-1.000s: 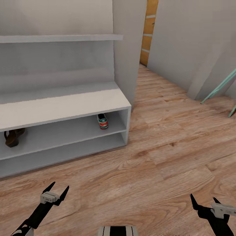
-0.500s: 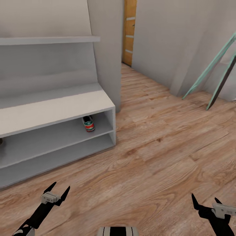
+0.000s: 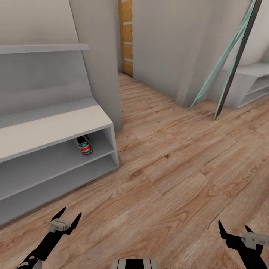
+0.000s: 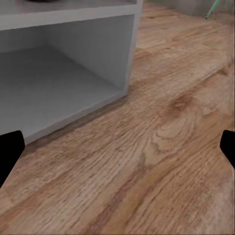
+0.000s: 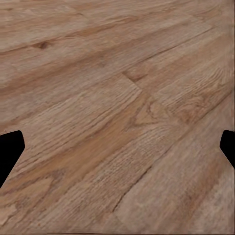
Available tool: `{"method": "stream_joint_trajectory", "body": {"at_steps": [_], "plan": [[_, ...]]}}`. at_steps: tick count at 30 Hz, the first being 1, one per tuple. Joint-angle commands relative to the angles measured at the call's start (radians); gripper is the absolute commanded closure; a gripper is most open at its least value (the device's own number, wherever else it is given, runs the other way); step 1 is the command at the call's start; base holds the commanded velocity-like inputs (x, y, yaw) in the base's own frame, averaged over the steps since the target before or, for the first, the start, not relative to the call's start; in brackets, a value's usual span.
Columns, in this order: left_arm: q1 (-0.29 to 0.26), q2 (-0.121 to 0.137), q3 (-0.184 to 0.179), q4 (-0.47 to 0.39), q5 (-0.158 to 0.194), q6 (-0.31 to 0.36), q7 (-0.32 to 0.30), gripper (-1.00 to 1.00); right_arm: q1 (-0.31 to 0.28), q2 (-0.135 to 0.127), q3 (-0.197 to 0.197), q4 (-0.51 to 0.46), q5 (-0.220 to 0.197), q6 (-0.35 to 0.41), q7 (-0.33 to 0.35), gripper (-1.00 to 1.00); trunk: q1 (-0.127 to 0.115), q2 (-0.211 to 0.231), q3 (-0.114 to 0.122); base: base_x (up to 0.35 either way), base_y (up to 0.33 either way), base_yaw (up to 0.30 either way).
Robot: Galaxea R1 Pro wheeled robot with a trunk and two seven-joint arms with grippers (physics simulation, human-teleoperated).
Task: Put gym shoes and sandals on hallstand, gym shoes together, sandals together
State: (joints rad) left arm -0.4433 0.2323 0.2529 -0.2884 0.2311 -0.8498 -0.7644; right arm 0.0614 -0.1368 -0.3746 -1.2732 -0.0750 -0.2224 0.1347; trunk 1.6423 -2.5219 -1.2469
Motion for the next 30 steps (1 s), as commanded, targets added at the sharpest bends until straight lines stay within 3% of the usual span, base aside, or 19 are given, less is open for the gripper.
{"method": "stream_joint_trajectory", "body": {"at_steps": [1, 30], "plan": [[0.000, 0.000, 0.000, 0.000, 0.000, 0.000, 0.000, -1.00, 0.000, 0.000, 0.000, 0.000, 0.000, 0.000, 0.000, -1.00, 0.000, 0.000, 0.001, 0.000, 0.000, -0.275], [0.000, -0.005, -0.003, 0.000, -0.001, 0.000, 0.000, -1.00, 0.000, 0.000, 0.000, -0.001, 0.000, 0.000, -0.001, -1.00, 0.000, 0.000, 0.017, 0.000, 0.000, -0.275]]}}
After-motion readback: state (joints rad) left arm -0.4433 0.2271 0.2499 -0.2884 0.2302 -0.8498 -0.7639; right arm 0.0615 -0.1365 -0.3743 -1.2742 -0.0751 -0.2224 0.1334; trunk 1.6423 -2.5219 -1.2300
